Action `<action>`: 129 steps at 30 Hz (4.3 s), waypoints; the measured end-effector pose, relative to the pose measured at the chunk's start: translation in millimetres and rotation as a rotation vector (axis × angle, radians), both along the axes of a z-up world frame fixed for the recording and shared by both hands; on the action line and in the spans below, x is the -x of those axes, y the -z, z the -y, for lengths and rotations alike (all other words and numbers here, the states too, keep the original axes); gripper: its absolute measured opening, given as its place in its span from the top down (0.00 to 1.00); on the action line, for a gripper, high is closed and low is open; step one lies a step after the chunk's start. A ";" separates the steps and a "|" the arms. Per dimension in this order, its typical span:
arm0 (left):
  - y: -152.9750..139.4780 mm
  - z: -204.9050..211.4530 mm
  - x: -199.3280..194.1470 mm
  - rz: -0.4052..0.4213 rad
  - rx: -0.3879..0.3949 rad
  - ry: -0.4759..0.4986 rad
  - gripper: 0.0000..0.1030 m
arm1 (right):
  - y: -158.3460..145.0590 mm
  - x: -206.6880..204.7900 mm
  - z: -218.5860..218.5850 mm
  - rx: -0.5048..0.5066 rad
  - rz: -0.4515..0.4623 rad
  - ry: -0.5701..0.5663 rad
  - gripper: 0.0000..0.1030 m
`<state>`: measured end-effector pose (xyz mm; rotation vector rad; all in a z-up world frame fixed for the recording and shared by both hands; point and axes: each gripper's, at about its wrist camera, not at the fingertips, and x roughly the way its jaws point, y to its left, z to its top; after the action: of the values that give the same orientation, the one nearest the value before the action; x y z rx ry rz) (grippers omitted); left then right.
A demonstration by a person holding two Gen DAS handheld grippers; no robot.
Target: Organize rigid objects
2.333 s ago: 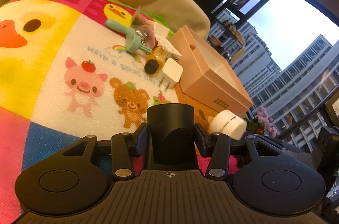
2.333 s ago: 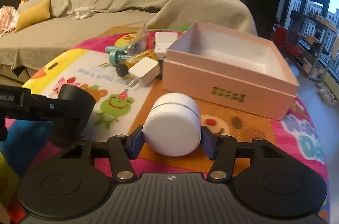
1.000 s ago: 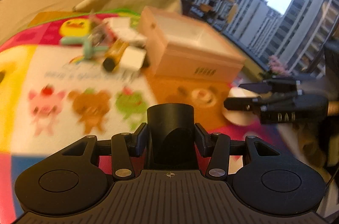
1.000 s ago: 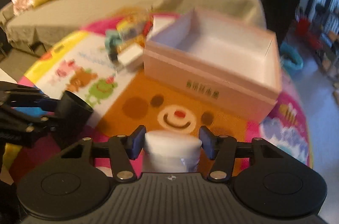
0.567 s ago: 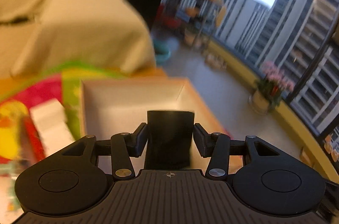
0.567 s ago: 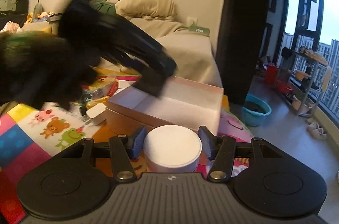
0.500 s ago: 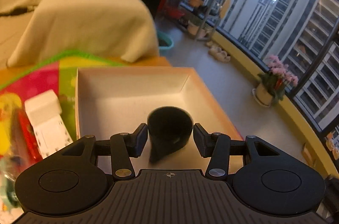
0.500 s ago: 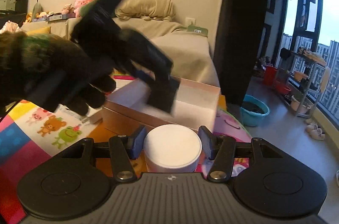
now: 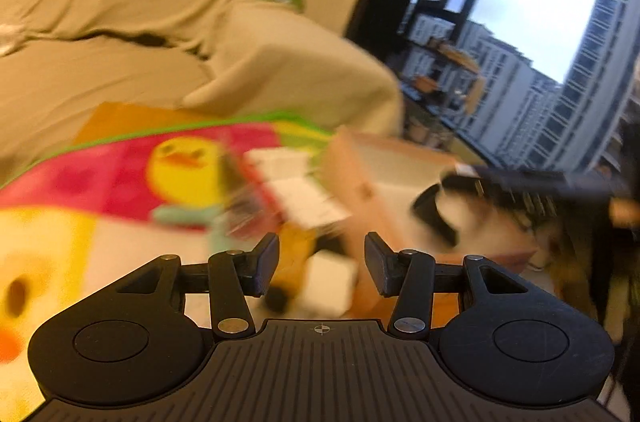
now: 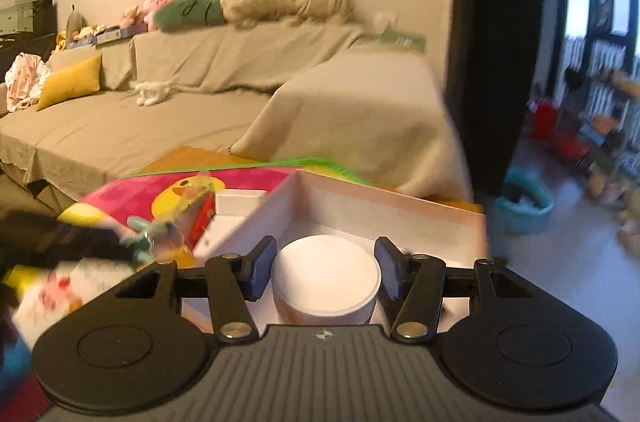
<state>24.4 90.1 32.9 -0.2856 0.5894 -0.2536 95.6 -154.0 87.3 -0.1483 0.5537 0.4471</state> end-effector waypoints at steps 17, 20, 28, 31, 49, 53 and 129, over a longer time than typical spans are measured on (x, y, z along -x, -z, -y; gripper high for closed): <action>14.3 11.1 6.0 0.002 -0.094 0.106 0.50 | 31.9 79.9 34.3 0.045 0.125 0.072 0.19; 12.7 13.1 2.4 0.039 -0.086 0.082 0.50 | 31.4 74.0 25.7 0.104 0.125 0.040 0.19; 22.4 12.9 -0.7 0.037 -0.061 0.080 0.50 | 14.5 24.6 3.6 0.061 -0.003 0.060 0.19; 20.9 16.2 -2.7 0.057 -0.095 0.091 0.50 | 15.6 25.5 -6.3 0.071 0.027 0.047 0.19; 35.2 -11.4 -4.1 0.095 0.128 0.097 0.50 | 25.3 -128.8 -43.6 -0.014 -0.417 0.102 0.63; 35.8 -10.9 -4.1 0.094 0.135 0.105 0.50 | 30.0 -134.3 -24.9 -0.154 -0.506 0.105 0.63; -26.4 3.4 -13.8 -0.019 0.015 0.173 0.35 | 56.7 119.8 20.8 0.101 0.072 -0.031 0.19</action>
<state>38.2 86.8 59.4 -0.2519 0.6319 -0.4225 -24.3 -174.8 30.6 -0.2693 0.5044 0.4429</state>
